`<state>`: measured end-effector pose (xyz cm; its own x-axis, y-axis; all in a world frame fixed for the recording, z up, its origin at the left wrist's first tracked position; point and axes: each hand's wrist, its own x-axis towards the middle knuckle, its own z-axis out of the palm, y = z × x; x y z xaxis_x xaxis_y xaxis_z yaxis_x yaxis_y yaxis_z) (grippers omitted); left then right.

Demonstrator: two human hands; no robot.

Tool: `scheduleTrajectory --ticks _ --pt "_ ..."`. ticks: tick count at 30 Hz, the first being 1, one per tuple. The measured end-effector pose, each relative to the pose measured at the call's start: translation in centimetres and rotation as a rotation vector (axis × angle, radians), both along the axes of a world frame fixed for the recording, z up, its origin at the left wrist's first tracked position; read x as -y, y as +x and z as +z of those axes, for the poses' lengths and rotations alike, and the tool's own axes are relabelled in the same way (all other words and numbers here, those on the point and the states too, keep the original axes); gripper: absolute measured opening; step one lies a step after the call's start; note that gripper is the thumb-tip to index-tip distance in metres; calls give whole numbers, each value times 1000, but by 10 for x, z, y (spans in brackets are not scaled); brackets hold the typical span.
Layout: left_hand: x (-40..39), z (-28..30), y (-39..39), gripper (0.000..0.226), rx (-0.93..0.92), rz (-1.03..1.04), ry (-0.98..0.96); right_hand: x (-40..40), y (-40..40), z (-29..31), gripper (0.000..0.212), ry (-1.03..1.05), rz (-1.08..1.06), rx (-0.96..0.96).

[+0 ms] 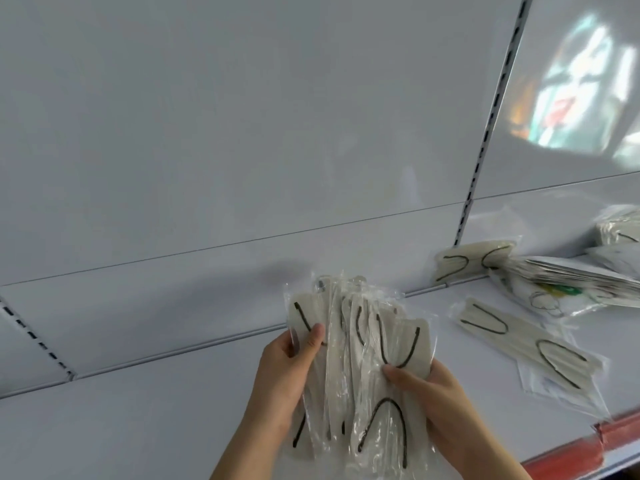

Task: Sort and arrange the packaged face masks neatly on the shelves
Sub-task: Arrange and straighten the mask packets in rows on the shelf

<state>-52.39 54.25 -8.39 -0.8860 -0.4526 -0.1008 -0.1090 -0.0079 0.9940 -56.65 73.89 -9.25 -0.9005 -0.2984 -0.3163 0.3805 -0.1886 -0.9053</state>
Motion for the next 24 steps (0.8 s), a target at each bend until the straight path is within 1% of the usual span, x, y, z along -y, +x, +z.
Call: scheduleTrajectory --ticks 1,2,4,5,7,8,10,11,12,13,14,15,17,18,20,21,22,24 --pt "0 -3 1 68 14 1 5 -1 0 -2 30 -9 -19 10" --pt "0 -4 2 67 -4 24 8 -2 -1 -3 28 -22 -32 23" --pt "3 -8 4 56 -27 120 19 -4 -1 -3 25 -58 -60 60" --pt "5 -11 4 49 -18 167 17 -6 -2 -3 25 -84 -91 76" --pt "8 -10 5 19 -39 243 -41 -9 -3 0 23 -155 -161 80" --pt "8 -6 7 23 -52 275 -115 -11 -3 3 21 -203 -185 74" --pt "9 -3 10 63 -73 263 -303 -12 -2 8 19 -262 -203 74" --pt "10 -6 10 67 -70 225 -370 -11 -2 10 19 -263 -192 74" --pt "8 -6 10 59 -69 184 -422 -9 -1 11 18 -251 -171 71" --pt "5 -4 10 45 -62 144 -421 -7 0 11 18 -233 -149 67" --pt "3 -4 8 31 -46 114 -364 -4 2 11 17 -216 -132 61" --pt "2 -4 7 27 -31 75 -296 -1 3 11 17 -200 -116 55" --pt "0 1 9 39 21 34 -172 0 3 12 22 -229 -86 44" --pt "1 1 9 37 23 48 -127 -2 3 13 26 -285 -77 41" --pt "3 0 10 28 15 136 -149 -8 3 17 35 -432 -52 29" --pt "5 0 10 27 26 178 -177 -11 3 20 38 -474 -44 24" --pt "6 1 10 32 34 189 -175 -13 1 21 37 -485 -40 22" --pt "0 7 12 52 54 138 -107 -11 0 18 35 -428 -16 29"
